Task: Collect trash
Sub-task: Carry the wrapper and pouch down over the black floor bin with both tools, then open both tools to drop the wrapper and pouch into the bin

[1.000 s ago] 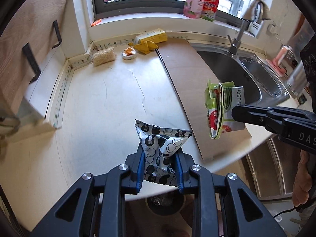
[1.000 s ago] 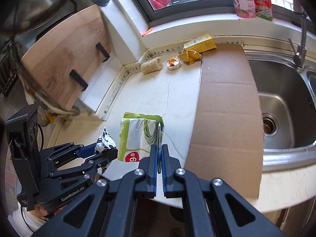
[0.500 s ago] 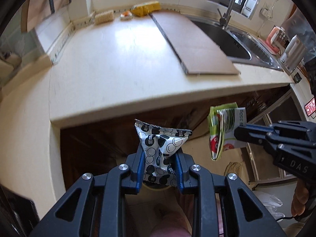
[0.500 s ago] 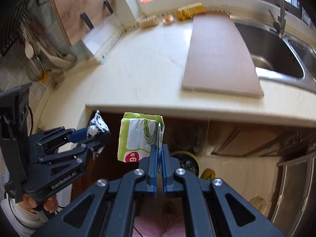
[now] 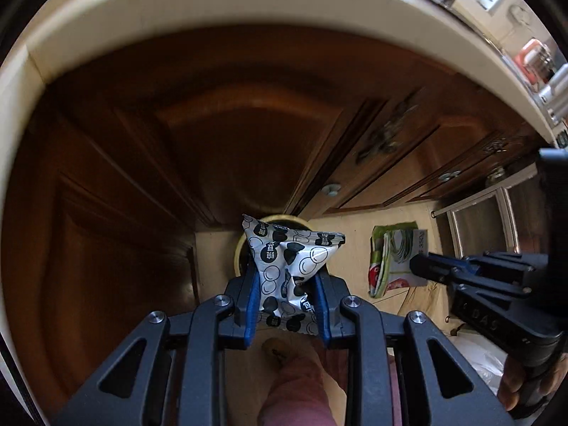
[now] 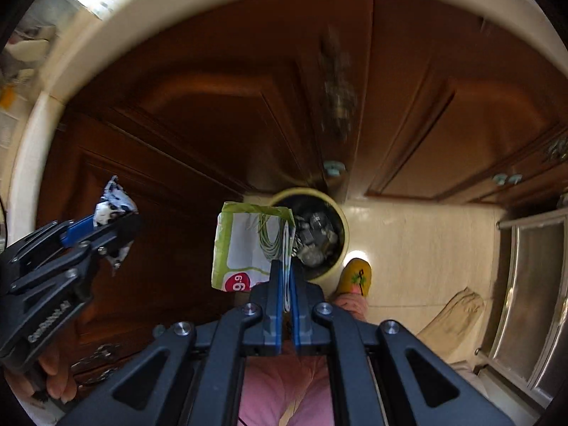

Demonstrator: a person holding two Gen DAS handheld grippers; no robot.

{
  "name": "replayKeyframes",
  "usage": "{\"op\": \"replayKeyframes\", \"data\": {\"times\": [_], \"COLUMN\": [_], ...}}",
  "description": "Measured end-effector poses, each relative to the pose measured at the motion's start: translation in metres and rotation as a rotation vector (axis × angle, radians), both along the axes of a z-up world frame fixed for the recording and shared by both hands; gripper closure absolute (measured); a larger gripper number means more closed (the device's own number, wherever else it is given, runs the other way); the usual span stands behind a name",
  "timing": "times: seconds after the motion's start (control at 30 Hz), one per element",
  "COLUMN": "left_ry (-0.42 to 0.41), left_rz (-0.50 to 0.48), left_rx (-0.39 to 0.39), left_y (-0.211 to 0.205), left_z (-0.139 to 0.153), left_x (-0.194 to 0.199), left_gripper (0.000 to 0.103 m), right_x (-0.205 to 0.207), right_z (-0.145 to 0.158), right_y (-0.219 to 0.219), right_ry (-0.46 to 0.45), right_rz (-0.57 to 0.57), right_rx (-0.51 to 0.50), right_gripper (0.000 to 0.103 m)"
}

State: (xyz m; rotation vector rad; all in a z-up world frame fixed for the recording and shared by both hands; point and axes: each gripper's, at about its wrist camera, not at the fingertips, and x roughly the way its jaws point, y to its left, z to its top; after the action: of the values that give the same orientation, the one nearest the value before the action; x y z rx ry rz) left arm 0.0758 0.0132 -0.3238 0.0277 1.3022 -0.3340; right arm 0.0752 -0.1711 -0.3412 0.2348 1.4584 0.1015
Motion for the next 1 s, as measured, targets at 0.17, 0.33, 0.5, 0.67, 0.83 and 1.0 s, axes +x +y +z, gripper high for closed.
{"op": "replayKeyframes", "data": {"times": [0.17,0.33,0.5,0.67,0.83,1.0], "left_ry": [0.043,0.075,0.103,0.141,0.149,0.134], "left_rz": [0.026,0.031,0.042,0.056,0.098,0.119], "left_rx": [0.003,0.024,0.038,0.059,0.048,0.065], "left_y": [0.002,-0.010,-0.021,-0.025,-0.021,-0.020], "left_z": [-0.052,-0.091,-0.123,-0.144,-0.144,-0.131], "left_x": [0.001,0.011,0.017,0.021,0.023,0.025], "left_gripper": [0.079,0.078,0.078,0.054,0.024,0.021], "right_x": [0.004,0.012,0.020,0.025,0.026,0.028], "right_z": [-0.054,-0.099,-0.127,-0.144,-0.145,-0.136], "right_y": [0.003,0.000,-0.002,-0.002,-0.007,-0.006], "right_ry": [0.048,0.090,0.116,0.135,0.126,0.119], "right_rz": [0.000,-0.013,-0.021,-0.006,-0.012,0.012], "right_rx": [-0.008,-0.010,0.014,0.044,0.066,0.088], "right_gripper": [0.099,0.099,0.096,0.089,0.070,0.070]}}
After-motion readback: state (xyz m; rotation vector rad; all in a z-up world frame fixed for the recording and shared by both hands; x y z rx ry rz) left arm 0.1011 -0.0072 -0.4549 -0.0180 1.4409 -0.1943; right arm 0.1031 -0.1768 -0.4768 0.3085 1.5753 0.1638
